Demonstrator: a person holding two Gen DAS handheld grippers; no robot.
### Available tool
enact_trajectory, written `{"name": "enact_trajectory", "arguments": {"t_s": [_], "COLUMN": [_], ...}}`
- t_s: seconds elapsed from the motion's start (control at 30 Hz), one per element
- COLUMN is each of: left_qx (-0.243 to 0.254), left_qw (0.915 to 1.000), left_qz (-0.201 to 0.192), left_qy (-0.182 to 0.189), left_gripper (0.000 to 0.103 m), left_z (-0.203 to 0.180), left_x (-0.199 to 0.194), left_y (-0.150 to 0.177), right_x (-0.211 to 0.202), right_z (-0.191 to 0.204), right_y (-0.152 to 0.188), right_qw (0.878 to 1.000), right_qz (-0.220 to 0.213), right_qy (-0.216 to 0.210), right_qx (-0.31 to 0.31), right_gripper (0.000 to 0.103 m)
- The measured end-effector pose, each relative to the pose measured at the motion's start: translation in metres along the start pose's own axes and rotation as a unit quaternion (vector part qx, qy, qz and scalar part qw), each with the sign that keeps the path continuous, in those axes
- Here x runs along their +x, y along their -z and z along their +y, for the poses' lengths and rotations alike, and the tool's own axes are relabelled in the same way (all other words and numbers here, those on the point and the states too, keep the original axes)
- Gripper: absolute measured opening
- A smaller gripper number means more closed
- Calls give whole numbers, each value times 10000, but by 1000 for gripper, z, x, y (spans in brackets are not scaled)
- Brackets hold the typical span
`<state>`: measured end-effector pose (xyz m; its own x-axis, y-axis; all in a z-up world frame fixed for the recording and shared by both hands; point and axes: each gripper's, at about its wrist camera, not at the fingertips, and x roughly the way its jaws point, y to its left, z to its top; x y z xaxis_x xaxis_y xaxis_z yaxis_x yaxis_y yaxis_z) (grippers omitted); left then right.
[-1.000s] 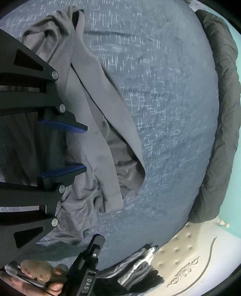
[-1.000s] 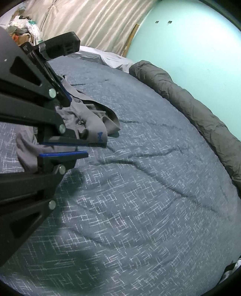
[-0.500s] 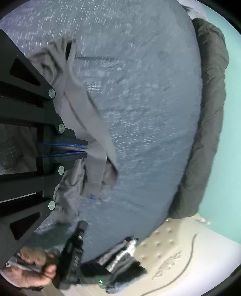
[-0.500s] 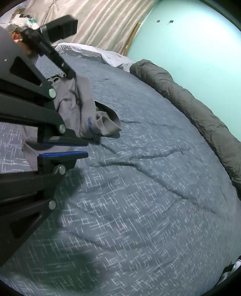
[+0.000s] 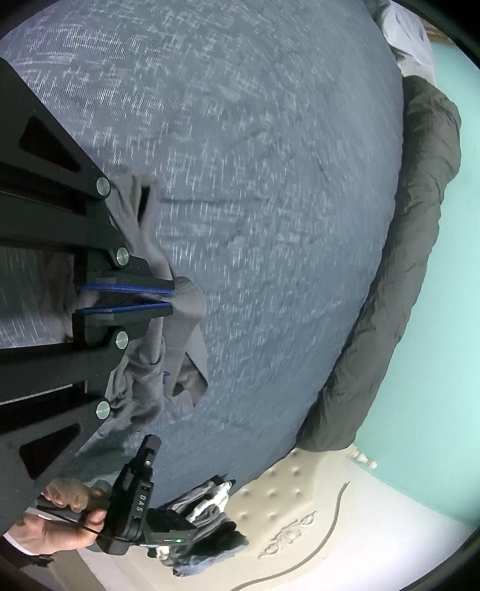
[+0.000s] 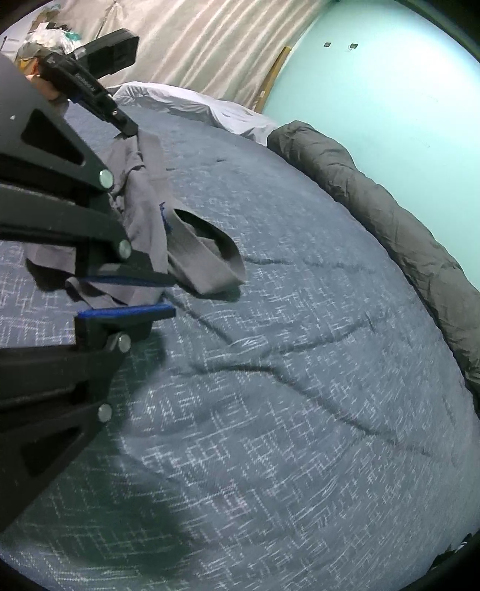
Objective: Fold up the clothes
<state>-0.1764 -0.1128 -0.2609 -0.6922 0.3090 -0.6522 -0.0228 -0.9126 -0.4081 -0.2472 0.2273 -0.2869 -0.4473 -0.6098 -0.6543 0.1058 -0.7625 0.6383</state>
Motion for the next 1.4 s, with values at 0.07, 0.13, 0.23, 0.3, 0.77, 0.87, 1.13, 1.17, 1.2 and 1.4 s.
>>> {"name": "enact_trajectory", "arguments": {"t_s": [0.07,0.13,0.23,0.3,0.77,0.87,1.13,1.17,1.2,1.4], "left_qx": [-29,-57,-94,-93,-187,-267,-196,-184,-179,-161], "left_qw": [10000,10000,9999,10000,9996,9992,9996,9997,9997,9997], "left_qz": [9,2,-20,-17,-183,-245,-176,-172,-168,-154], "left_qy": [1,9,29,22,-105,-139,-28,-14,-2,47], "left_gripper": [6,6,6,6,6,6,6,6,6,6], "left_z": [4,5,11,14,42,53,59,59,59,59], "left_x": [-1,-2,-5,-6,-25,-31,-33,-33,-33,-32], "left_y": [1,1,2,2,3,3,7,8,8,9], "right_x": [2,4,8,11,39,44,62,63,65,70], "right_z": [1,1,3,4,22,27,46,48,50,55], "right_y": [-2,-3,-6,-7,-6,-6,-1,0,1,3], "right_qw": [10000,10000,10000,10000,9999,9998,9990,9989,9988,9977], "right_qz": [-14,-30,-32,-20,108,114,181,180,181,185], "right_qy": [9,16,21,18,-119,-126,-293,-297,-303,-278], "right_qx": [-1,13,31,27,-32,-77,-290,-316,-343,-590], "right_gripper": [18,22,25,27,30,30,30,30,30,9]}}
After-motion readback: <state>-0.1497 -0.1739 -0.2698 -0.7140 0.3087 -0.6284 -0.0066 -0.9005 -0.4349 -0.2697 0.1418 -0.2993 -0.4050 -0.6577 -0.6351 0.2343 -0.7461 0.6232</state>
